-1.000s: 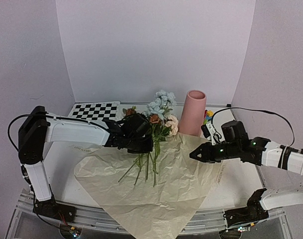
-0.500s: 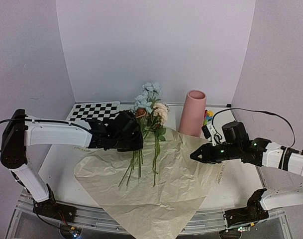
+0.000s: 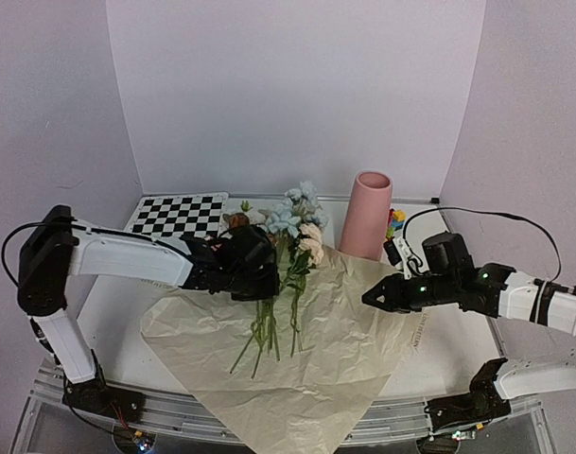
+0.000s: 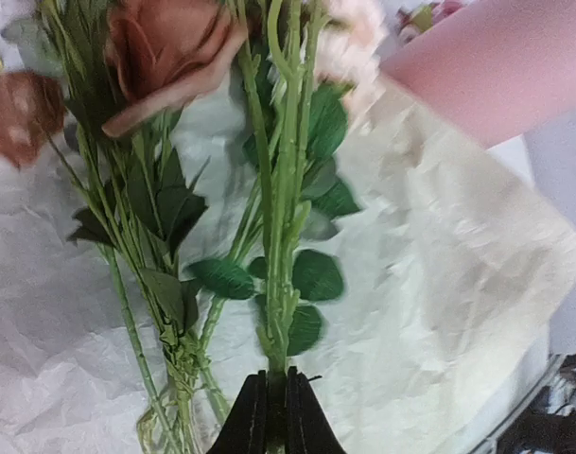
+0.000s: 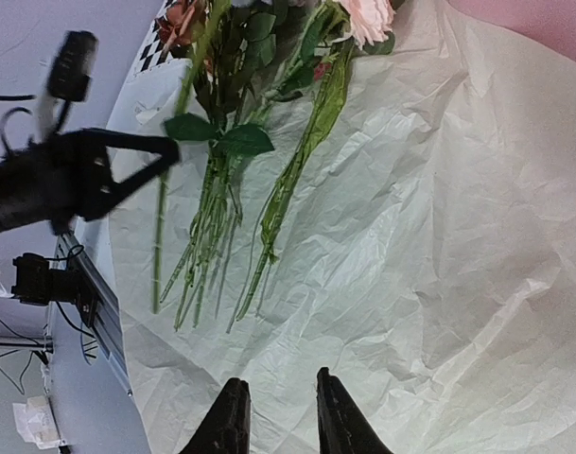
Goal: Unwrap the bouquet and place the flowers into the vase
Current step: Pick up the fake flower from the wrapping paper, then insert the fake flower into the vase.
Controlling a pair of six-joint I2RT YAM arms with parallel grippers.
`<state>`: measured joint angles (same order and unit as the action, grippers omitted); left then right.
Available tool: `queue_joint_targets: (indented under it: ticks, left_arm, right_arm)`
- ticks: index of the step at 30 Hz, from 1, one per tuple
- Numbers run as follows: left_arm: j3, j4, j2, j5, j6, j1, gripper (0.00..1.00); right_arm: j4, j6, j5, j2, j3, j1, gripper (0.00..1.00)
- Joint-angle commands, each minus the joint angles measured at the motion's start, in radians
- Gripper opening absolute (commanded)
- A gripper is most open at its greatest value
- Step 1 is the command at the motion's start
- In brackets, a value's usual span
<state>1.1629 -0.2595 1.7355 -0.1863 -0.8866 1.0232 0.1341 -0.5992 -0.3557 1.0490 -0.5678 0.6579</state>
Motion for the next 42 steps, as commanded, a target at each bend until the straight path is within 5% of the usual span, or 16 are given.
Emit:
queue_joint_targets:
  ticks: [1, 6, 24, 35, 42]
  left_arm:
    - [-0.007, 0.050, -0.076, -0.064, -0.015, 0.002, 0.08]
    - [0.018, 0.053, 0.039, 0.051, -0.015, 0.003, 0.00]
    - [-0.100, 0.175, -0.416, -0.028, 0.112, 0.015, 0.01]
    - [-0.185, 0.379, -0.692, 0.088, 0.223, 0.015, 0.03]
    - [-0.163, 0.417, -0.720, 0.215, 0.263, 0.015, 0.03]
  right_arm:
    - [-0.008, -0.002, -0.009, -0.022, 0.012, 0.006, 0.27]
    - [-0.007, 0.000, -0.015, 0.002, -0.001, 0.006, 0.27]
    - [0.065, -0.013, -0.121, -0.007, -0.116, 0.014, 0.29]
    - [0.284, -0.059, -0.183, 0.045, -0.383, 0.115, 0.85]
    - [0.316, 0.006, -0.130, 0.184, -0.617, 0.242, 0.87]
